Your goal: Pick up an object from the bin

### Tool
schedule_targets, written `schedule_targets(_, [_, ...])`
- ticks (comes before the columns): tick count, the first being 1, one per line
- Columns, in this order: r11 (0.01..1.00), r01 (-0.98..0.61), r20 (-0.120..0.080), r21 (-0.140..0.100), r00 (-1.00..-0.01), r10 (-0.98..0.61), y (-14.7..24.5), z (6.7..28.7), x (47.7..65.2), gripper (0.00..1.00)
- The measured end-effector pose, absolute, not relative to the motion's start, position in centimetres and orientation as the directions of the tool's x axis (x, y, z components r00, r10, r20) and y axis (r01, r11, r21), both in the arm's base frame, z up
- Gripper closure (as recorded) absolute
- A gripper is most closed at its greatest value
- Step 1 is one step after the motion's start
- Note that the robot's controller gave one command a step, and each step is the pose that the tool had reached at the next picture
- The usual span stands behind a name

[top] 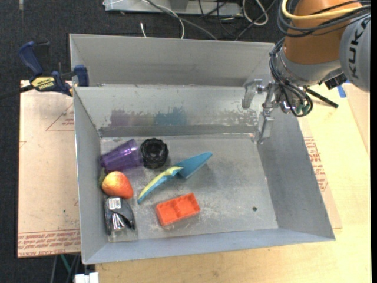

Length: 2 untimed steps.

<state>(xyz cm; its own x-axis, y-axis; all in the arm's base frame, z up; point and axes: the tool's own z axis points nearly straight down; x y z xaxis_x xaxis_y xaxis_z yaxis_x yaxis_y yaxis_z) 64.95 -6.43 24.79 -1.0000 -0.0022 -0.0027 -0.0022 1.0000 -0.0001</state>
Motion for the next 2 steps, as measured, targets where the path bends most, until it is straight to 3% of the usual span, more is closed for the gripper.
schedule_targets(1, [1.000, -0.002, -0.003, 0.000, -1.000, -0.002, -6.4, 24.8, 64.9, 0.00])
schedule_targets(2, [1.000, -0.015, -0.001, 0.002, -1.000, -0.015, -2.8, 20.0, 64.2, 0.00])
